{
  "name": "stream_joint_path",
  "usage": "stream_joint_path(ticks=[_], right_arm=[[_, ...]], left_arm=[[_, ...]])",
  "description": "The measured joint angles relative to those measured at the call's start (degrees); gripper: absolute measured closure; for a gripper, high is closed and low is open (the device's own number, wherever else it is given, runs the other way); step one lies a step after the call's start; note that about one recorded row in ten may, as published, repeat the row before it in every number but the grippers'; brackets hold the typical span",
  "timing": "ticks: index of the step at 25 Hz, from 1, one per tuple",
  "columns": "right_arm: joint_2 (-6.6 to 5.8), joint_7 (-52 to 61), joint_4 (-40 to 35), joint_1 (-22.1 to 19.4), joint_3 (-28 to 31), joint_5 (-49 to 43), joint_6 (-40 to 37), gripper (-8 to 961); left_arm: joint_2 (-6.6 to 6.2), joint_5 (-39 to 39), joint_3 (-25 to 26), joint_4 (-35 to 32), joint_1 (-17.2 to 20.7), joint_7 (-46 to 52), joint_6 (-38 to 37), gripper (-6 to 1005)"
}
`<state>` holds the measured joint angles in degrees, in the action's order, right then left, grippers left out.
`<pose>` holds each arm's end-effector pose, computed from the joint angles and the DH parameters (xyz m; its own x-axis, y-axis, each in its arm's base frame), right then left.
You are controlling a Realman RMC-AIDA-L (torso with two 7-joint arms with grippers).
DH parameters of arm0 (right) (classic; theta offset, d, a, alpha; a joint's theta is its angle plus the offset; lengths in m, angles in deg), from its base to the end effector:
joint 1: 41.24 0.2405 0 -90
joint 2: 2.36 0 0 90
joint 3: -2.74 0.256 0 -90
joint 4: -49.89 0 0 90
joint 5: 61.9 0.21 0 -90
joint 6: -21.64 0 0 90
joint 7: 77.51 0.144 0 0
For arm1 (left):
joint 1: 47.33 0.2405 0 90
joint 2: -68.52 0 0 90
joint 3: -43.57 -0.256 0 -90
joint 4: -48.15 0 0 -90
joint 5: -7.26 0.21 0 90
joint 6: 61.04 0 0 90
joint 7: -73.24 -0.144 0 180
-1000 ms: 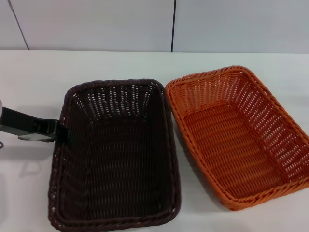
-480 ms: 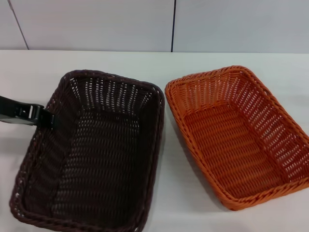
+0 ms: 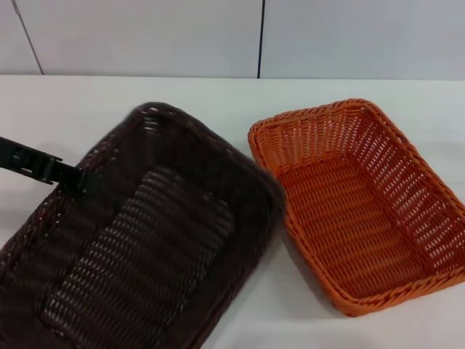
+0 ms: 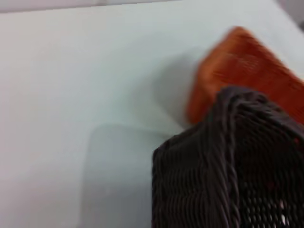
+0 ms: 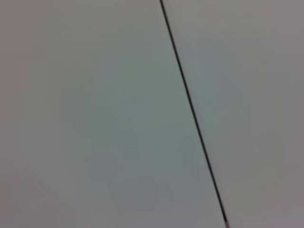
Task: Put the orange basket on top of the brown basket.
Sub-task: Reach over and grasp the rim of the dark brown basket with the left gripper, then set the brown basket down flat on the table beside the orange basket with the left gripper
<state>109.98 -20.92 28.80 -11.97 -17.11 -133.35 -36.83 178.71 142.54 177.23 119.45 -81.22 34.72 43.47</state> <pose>0.3637 0.3834 0.1318 0.5184 0.0276 -0.8547 -0.8511 -0.0807 -0.5188 -0.2306 0.3523 0.1201 0.5424 0.8272 0.1468 0.8291 -0.4988 -0.2526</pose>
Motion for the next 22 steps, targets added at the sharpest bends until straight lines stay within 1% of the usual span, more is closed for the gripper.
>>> stream_joint_path(ticks=[1, 2, 3, 4, 5, 7, 9, 13, 17, 22], right_arm=[[0.0, 0.0, 0.0, 0.2, -0.1, 0.0, 0.0, 124], [0.0, 0.0, 0.0, 0.4, -0.1, 0.0, 0.0, 124], [-0.01, 0.0, 0.0, 0.5, -0.1, -0.1, -0.1, 124], [-0.02, 0.0, 0.0, 0.7, -0.2, -0.2, -0.2, 124], [-0.02, 0.0, 0.0, 0.8, -0.2, -0.3, -0.2, 124], [-0.02, 0.0, 0.0, 1.0, -0.2, -0.5, -0.3, 124], [-0.03, 0.0, 0.0, 1.1, -0.3, -0.5, -0.3, 125], [-0.03, 0.0, 0.2, 1.0, -0.3, -0.5, -0.3, 125], [-0.03, 0.0, 0.5, 0.6, -0.3, -0.5, -0.3, 125], [-0.03, 0.0, 1.1, -0.4, -0.2, -0.3, -0.3, 125]], left_arm=[[0.0, 0.0, 0.0, 0.0, 0.0, 0.0, 0.0, 783], [-2.46, -3.4, -0.7, -4.1, -2.8, -5.6, 3.6, 783], [-3.32, -3.5, -1.5, -7.1, -4.4, -7.7, 4.5, 783], [-3.63, -3.4, -2.0, -8.6, -5.2, -8.6, 4.8, 783], [-3.95, -2.8, -3.6, -11.9, -7.2, -10.4, 4.6, 783], [-4.03, -2.0, -5.4, -15.0, -9.2, -11.6, 3.5, 783], [-3.64, -0.5, -6.9, -18.2, -11.7, -12.8, 2.0, 784], [-1.99, 3.5, -7.6, -22.9, -17.3, -13.9, -3.3, 784], [-0.57, 5.2, -7.6, -25.8, -21.8, -14.3, -7.6, 784], [2.47, 5.2, -7.6, -26.7, -25.1, -16.1, -9.9, 785]])
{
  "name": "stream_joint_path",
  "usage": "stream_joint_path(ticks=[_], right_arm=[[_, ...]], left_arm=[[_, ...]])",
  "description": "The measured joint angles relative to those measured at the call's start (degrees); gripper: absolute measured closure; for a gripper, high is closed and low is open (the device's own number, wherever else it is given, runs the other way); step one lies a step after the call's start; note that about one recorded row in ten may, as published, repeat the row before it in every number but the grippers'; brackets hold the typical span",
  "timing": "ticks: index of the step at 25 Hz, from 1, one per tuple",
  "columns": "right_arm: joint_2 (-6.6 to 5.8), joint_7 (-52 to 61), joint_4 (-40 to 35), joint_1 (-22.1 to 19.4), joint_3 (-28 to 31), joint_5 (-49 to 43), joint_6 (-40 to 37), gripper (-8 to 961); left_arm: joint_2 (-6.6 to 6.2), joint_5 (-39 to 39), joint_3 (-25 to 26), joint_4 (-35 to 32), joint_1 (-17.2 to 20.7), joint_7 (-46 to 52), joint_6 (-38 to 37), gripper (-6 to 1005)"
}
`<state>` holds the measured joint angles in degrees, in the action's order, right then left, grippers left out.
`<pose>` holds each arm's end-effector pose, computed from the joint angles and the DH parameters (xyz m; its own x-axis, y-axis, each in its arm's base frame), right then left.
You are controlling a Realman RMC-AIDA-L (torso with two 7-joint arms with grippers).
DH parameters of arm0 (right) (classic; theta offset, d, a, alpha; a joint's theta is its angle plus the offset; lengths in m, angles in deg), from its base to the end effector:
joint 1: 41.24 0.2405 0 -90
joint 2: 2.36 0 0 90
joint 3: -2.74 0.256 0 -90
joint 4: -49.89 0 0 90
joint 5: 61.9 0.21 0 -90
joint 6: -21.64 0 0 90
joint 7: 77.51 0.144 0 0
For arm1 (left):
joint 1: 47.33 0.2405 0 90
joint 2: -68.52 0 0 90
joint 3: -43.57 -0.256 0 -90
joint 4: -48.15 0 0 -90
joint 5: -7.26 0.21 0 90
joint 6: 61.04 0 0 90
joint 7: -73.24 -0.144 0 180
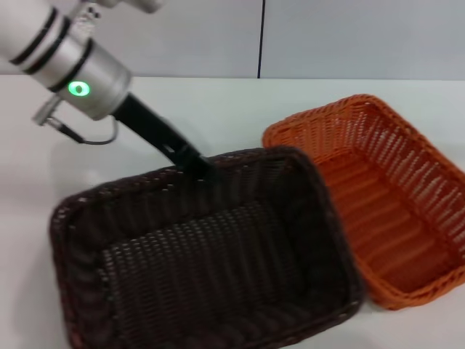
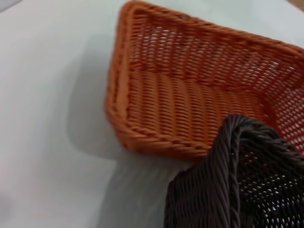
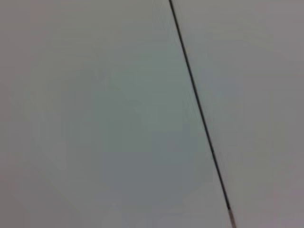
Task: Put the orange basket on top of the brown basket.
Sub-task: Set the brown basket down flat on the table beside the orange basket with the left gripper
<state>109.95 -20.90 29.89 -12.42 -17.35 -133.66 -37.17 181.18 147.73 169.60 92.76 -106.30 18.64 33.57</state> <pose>0.3668 0.3796 0.1257 0.5104 0.0089 -0.8599 -0.8564 -0.0848 -0.5092 -0.1304 0.4159 0.0222 0.8351 0.5386 -0.1123 0.5276 -0.8418 -0.1138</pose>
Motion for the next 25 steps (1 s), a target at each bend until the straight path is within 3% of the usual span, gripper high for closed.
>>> stream_joint_path(ticks=[3, 4, 7, 9, 11, 20, 25], right_arm=[[0.0, 0.1, 0.1, -0.6, 0.1, 0.1, 0.0, 125], [0.01, 0.1, 0.1, -0.7, 0.2, 0.1, 0.0, 125], [0.01, 0.1, 0.1, -0.8, 0.1, 0.2, -0.1, 124], [0.01, 0.1, 0.1, -0.7, 0.0, 0.2, -0.1, 124], [0.0, 0.0, 0.1, -0.6, 0.0, 0.2, -0.1, 124], [0.01, -0.3, 0.5, -0.3, 0.0, 0.2, 0.3, 124], [0.01, -0.1, 0.6, -0.5, 0.1, 0.2, 0.3, 124]], left_arm=[[1.05, 0.0, 0.0, -0.3, -0.9, -0.3, -0.8, 785], [2.28, 0.0, 0.0, -1.4, -2.3, -0.3, -2.3, 785], [3.33, 0.1, -0.1, -2.6, -3.4, -0.4, -4.2, 785], [3.33, 0.1, -0.1, -2.6, -3.4, -0.4, -4.2, 785], [4.76, 0.0, -0.6, -5.1, -5.0, -1.0, -7.9, 785], [5.07, -0.9, -0.7, -4.5, -4.2, -2.6, -8.0, 786], [5.1, -1.1, -0.4, -2.5, -3.2, -2.7, -8.0, 660]])
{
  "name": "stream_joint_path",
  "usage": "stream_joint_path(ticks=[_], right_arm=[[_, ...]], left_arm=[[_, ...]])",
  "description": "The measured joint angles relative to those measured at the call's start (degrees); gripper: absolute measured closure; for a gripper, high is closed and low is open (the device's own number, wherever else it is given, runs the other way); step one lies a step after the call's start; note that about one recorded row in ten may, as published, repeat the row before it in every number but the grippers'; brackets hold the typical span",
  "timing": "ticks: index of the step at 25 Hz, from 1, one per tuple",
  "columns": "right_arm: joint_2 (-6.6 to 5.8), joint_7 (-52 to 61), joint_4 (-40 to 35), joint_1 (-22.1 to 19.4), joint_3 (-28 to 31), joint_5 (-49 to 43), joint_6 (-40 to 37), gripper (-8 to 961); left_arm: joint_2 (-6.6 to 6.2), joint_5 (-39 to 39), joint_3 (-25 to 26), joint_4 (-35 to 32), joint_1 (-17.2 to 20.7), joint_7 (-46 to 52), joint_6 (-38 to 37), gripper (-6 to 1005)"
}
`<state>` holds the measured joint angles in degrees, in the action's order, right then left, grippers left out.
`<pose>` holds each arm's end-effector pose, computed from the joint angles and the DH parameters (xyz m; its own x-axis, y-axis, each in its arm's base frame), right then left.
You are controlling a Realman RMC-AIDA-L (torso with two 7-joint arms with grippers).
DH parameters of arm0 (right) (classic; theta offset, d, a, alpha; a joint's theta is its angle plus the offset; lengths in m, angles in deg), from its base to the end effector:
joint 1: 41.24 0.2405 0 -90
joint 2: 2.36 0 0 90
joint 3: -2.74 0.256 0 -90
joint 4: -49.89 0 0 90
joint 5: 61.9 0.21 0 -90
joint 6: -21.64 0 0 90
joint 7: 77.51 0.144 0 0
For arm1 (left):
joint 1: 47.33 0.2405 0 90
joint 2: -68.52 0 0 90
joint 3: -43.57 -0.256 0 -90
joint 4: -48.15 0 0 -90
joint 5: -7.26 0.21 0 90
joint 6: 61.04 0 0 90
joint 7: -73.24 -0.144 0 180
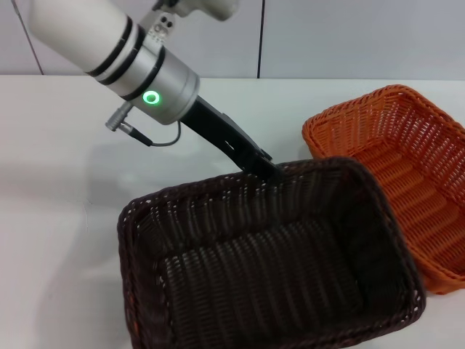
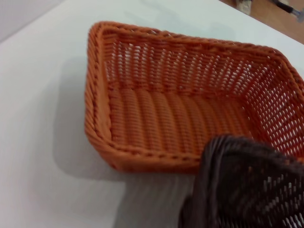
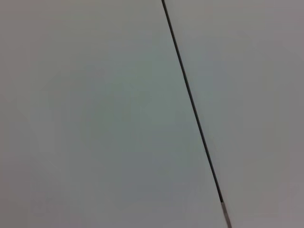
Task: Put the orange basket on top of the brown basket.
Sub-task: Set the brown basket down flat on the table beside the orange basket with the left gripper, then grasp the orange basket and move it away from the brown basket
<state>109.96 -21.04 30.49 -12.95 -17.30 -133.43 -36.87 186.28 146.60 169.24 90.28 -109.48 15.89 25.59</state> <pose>0.3719 0.3756 0.1233 0.5034 -0.0022 -0.8640 -0.8620 -0.0702 -0.5020 -0.0994 0.4192 -0.0217 0.8864 0.4606 -0.0459 0.4547 -0.8850 -0.0997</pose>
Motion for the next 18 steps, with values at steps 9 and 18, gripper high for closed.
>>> stream_joint_path(ticks=[9, 18], right_arm=[[-1.4, 9.4, -1.1, -1.0, -0.2, -4.5, -2.9, 125], [-5.49, 54.3, -24.5, -2.4, -0.1, -42.5, -13.6, 125]], left_arm=[[-0.33, -6.8, 0.4, 6.2, 5.4, -2.1, -1.0, 432], [-0.4, -9.6, 1.0, 5.7, 7.1, -5.7, -2.4, 148]])
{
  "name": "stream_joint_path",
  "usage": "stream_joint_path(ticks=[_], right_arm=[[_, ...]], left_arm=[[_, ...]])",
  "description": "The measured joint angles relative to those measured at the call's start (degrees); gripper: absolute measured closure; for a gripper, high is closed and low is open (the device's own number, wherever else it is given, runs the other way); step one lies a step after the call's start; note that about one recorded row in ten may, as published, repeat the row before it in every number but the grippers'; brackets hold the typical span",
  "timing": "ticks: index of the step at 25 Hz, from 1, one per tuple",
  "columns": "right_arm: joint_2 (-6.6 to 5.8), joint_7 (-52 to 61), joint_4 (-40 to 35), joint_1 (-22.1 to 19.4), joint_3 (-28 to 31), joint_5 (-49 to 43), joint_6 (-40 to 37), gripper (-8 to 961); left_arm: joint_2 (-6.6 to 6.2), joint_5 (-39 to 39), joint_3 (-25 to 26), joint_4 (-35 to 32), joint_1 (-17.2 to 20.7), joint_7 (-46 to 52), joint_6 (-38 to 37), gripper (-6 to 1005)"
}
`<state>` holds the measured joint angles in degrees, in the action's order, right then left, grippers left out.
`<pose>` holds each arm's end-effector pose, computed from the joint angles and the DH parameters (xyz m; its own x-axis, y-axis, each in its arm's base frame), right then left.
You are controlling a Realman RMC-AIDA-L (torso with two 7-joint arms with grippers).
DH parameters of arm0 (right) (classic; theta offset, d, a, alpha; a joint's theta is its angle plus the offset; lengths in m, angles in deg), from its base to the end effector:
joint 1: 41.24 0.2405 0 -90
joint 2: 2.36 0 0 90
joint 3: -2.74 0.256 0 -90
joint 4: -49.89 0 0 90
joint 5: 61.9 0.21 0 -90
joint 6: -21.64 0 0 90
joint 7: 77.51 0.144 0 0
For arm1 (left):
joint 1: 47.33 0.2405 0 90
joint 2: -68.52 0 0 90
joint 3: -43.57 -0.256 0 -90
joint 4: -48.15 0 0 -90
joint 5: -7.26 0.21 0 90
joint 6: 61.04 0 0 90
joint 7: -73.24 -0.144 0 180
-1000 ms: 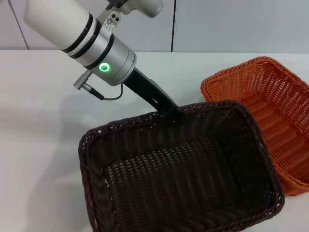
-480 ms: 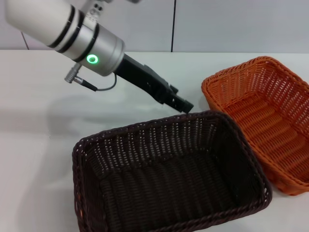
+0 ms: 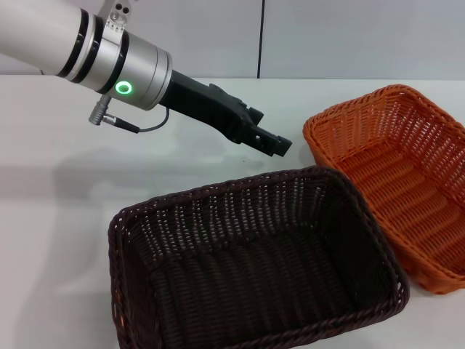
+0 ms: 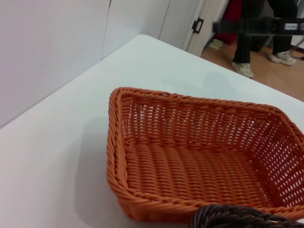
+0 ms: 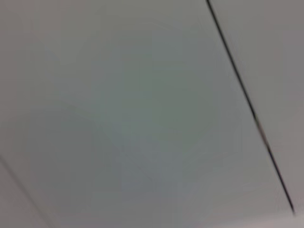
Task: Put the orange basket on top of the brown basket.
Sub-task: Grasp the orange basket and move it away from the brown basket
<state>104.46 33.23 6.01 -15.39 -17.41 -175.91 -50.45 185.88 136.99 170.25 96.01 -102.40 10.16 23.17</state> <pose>0.3621 0.3581 0.1832 0.3845 -0.4442 -0.8092 -0.9230 -0.2019 -0.3277 -0.1115 0.4218 -0.0003 0.8978 0.4121 0.1555 0.4320 -0.8927 -0.1283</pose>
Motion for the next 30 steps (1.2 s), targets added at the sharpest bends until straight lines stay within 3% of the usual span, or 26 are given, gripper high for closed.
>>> stream_joint_path(ticks=[4, 7, 13, 20, 25, 30], right_arm=[[-2.12, 17.9, -11.1, 1.9, 1.4, -14.7, -11.4, 124], [-3.37, 24.1, -16.2, 3.7, 3.9, -21.7, -19.5, 124], [-6.54, 29.6, -15.7, 8.2, 5.4, -33.7, -28.9, 125], [-6.57, 31.2, -11.8, 10.6, 4.7, -38.7, -36.8, 124], [-6.05, 31.3, -6.1, 9.5, 5.1, -38.4, -36.0, 125], [-6.55, 32.1, -3.2, 8.5, 5.6, -38.3, -35.4, 125]], left_arm=[[-0.09, -0.1, 0.0, 0.1, -0.1, -0.2, -0.1, 134], [-0.2, -0.1, 0.1, 0.2, -0.3, -0.4, -0.1, 134], [-0.63, -0.1, 0.0, -0.2, -0.4, -1.0, -0.3, 135], [-0.83, -0.1, 0.0, 0.0, -1.1, -1.3, -1.4, 137], [-0.78, -0.1, -0.3, -0.1, -2.2, -1.7, -2.5, 137], [-0.76, 0.0, -0.5, -0.7, -3.5, -2.9, -2.7, 138]])
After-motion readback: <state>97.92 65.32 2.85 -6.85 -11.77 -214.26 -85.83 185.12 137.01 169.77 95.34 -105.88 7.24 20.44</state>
